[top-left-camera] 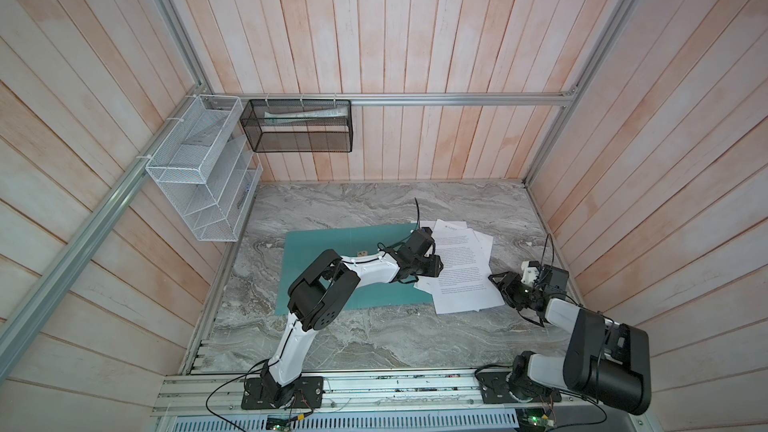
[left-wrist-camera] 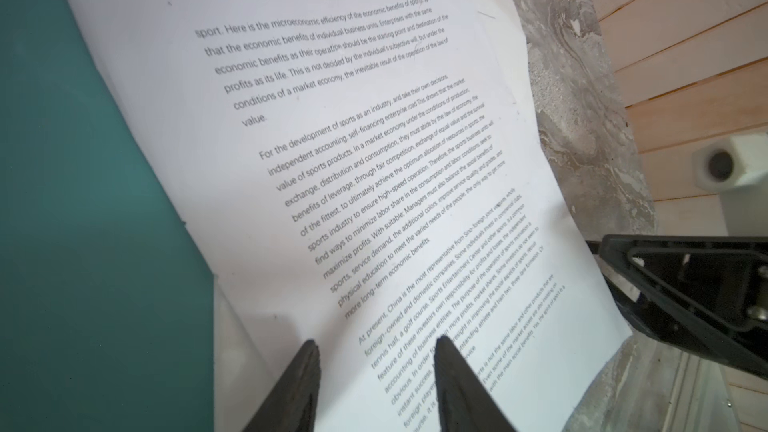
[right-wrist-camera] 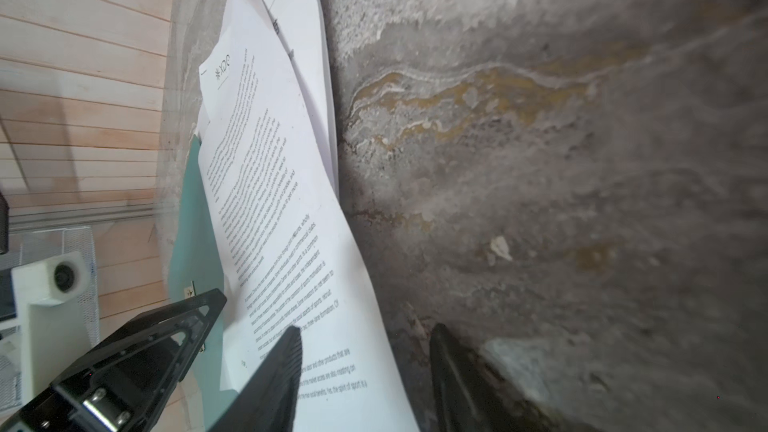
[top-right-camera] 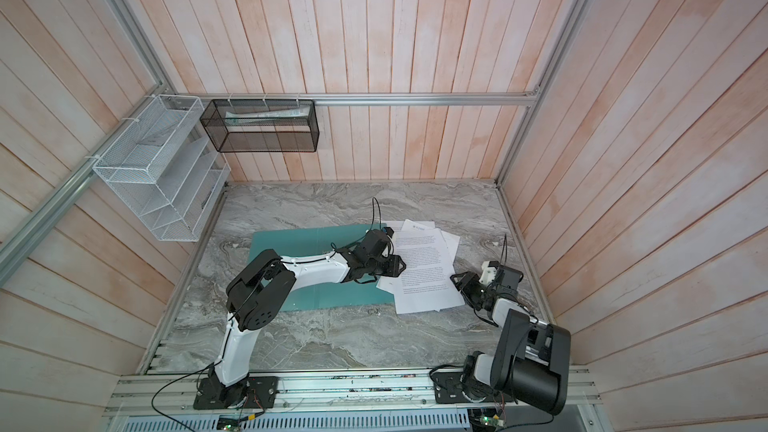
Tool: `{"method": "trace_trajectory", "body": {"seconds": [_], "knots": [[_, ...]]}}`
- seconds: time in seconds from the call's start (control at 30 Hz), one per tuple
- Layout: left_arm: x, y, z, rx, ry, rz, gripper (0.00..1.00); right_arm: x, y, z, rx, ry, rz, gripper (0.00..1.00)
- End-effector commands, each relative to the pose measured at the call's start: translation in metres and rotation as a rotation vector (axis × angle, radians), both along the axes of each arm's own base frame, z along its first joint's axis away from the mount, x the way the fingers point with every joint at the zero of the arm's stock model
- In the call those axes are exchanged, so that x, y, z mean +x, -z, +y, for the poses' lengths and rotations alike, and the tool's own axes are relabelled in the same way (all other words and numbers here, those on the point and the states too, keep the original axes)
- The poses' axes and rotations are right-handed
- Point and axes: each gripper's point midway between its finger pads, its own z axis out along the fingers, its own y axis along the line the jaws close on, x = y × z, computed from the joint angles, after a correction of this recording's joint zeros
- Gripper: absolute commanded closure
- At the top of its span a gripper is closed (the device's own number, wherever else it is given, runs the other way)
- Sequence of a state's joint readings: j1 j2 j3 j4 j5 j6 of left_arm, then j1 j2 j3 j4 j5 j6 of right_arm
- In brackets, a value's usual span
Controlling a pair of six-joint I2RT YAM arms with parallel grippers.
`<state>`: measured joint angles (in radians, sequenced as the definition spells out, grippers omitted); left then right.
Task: Put the files into the folder
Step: 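Move the left gripper over the paper stack while the right reaches its near edge, then pinch the top printed sheet at the stack edge with the right gripper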
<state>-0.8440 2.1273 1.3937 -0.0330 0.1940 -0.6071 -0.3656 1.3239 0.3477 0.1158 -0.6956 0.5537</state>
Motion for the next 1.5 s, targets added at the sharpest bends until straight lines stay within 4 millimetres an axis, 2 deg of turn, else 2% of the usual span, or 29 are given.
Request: {"method": "trace_trajectory", "body": {"seconds": [0.0, 0.27, 0.5, 0.63, 0.77, 0.97, 1.03, 1.07, 1.17, 1.27, 1.37, 1.47], "knots": [[0.001, 0.015, 0.005, -0.014, -0.009, 0.027, 0.53, 0.004, -0.014, 0.011, 0.060, -0.051, -0.064, 0.50], [-0.002, 0.030, 0.010, -0.021, -0.009, 0.064, 0.56, 0.003, -0.039, 0.031, 0.135, -0.118, -0.160, 0.56], [-0.001, 0.036, 0.015, -0.021, -0.018, 0.074, 0.57, 0.006, -0.019, 0.050, 0.111, -0.185, -0.099, 0.56], [-0.003, 0.043, 0.020, -0.005, -0.015, 0.076, 0.59, 0.012, -0.023, 0.048, 0.096, -0.182, -0.106, 0.57], [-0.004, 0.047, 0.024, -0.004, -0.020, 0.088, 0.59, 0.012, -0.023, 0.046, 0.083, -0.178, -0.088, 0.70], [-0.002, 0.043, 0.030, -0.013, -0.031, 0.086, 0.59, 0.006, -0.020, 0.045, 0.065, -0.176, -0.051, 0.78], [-0.002, 0.043, 0.031, -0.010, -0.033, 0.085, 0.59, 0.003, -0.020, 0.047, 0.078, -0.182, -0.047, 0.92], [-0.001, 0.043, 0.031, -0.009, -0.034, 0.084, 0.59, 0.002, -0.020, 0.047, 0.083, -0.181, -0.044, 0.92], [-0.001, 0.044, 0.034, -0.005, -0.039, 0.084, 0.59, 0.001, -0.023, 0.050, 0.098, -0.190, -0.045, 0.91], [0.000, 0.044, 0.035, -0.002, -0.042, 0.084, 0.59, 0.002, -0.029, 0.049, 0.092, -0.192, -0.060, 0.85], [0.001, 0.045, 0.037, 0.002, -0.046, 0.087, 0.60, 0.000, -0.033, 0.052, 0.101, -0.202, -0.069, 0.65], [0.001, 0.046, 0.039, 0.010, -0.052, 0.087, 0.60, -0.003, -0.036, 0.053, 0.102, -0.208, -0.069, 0.60]]}}
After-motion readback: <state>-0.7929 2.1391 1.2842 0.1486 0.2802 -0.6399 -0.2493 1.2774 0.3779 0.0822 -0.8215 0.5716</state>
